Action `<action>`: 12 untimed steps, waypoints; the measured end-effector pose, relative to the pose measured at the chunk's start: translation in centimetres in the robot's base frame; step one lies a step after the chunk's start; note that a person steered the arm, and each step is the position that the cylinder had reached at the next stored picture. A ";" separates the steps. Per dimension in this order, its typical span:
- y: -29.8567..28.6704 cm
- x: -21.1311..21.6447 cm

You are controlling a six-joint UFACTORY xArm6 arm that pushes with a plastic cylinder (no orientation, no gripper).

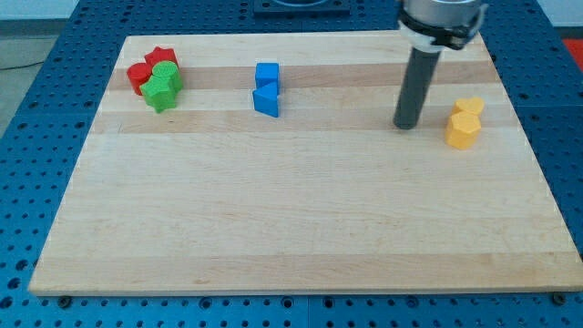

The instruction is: Separate the green blocks from the red blocks

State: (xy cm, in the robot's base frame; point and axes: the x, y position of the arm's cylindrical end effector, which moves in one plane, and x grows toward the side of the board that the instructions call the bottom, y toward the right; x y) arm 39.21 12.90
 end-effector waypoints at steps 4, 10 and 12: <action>-3.9 -0.8; -5.4 -0.8; -5.6 -0.8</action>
State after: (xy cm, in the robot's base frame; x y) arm 38.44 7.28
